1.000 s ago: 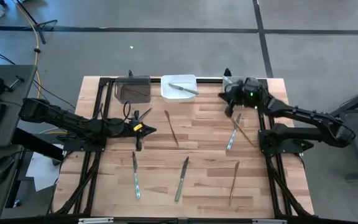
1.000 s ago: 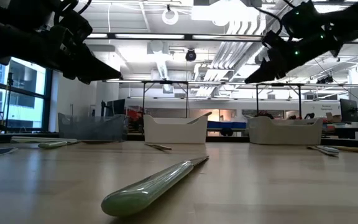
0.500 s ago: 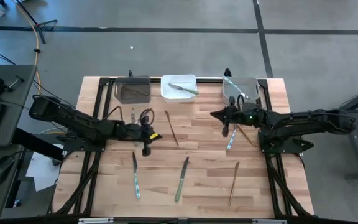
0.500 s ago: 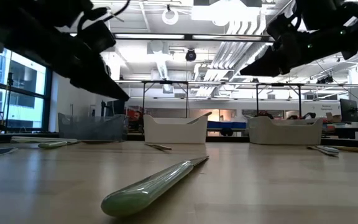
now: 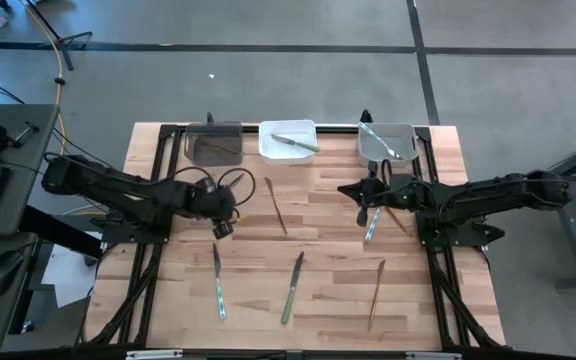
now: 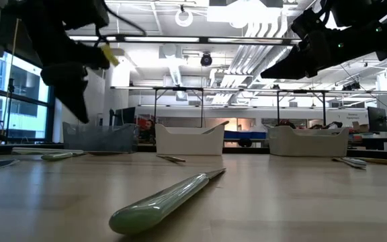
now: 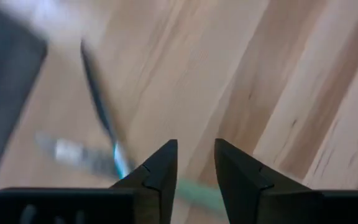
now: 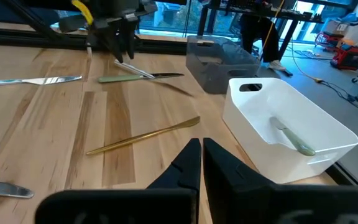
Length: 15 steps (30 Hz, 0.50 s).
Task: Sort silverware by color (type)
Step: Put the blue patterned knife into the gray bin
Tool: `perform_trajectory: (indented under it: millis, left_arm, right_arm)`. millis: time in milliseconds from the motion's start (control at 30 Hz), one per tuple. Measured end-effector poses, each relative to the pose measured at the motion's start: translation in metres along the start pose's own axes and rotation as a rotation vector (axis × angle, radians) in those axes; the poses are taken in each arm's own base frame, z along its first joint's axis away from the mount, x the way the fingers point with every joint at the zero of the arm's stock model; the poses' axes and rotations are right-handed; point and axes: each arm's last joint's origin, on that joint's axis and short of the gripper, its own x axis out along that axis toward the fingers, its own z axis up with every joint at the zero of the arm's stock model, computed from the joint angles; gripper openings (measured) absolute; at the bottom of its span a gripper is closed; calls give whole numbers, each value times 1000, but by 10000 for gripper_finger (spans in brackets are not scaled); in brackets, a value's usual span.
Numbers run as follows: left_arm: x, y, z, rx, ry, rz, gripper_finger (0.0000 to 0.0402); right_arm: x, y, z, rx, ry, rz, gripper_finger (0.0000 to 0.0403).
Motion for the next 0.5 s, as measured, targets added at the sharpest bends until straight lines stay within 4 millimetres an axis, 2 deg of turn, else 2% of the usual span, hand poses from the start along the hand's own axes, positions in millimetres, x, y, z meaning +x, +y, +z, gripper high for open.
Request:
perform_trajectory:
  millis: [200,367,500]
  left_arm:
    - [7,22,-7,-168,197,39,131]
    - [14,32,-8,-219,231,60,148]
    - [24,38,-17,-220,264,44,152]
  right_arm:
    - [0,0,0,0,0,0,0]
    - [0,0,0,0,0,0,0]
    - [0,0,0,0,0,0,0]
